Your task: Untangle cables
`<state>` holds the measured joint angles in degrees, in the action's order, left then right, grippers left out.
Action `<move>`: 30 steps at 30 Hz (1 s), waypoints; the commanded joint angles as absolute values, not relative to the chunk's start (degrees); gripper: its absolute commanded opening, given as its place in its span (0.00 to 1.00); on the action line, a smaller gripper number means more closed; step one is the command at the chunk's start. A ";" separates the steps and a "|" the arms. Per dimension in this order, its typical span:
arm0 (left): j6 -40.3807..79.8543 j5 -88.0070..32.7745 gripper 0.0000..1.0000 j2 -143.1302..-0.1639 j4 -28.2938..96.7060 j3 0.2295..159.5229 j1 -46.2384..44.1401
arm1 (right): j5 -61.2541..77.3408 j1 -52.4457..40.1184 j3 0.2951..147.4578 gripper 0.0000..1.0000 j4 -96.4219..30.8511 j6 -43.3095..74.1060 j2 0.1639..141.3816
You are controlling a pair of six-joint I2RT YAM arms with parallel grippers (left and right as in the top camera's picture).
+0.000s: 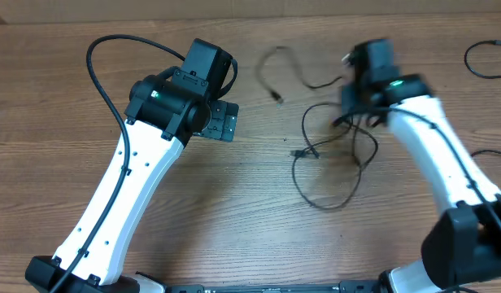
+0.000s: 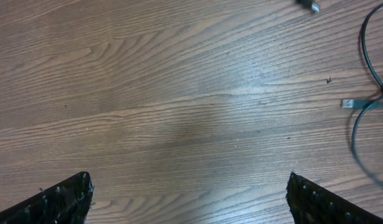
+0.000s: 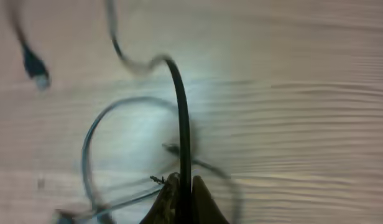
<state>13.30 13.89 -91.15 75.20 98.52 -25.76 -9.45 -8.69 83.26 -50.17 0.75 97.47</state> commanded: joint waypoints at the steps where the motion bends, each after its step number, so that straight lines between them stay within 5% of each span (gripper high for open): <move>1: 12.82 13.65 0.99 -91.39 75.11 99.07 -25.52 | -10.28 -2.44 91.59 0.04 -50.48 5.17 93.93; 7: 12.84 13.65 1.00 -91.39 75.11 99.07 -25.52 | -2.26 7.60 105.56 0.04 -51.79 7.94 93.17; 17: 12.84 13.65 1.00 -91.39 75.11 99.07 -25.52 | 10.57 9.87 130.08 0.04 -60.31 7.94 93.10; 30: 12.84 13.65 1.00 -91.39 75.11 99.07 -25.52 | 11.22 8.25 133.64 0.04 -73.67 8.12 92.55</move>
<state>13.30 13.87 -91.15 75.22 98.52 -25.76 10.57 9.50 132.44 -72.34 7.88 93.38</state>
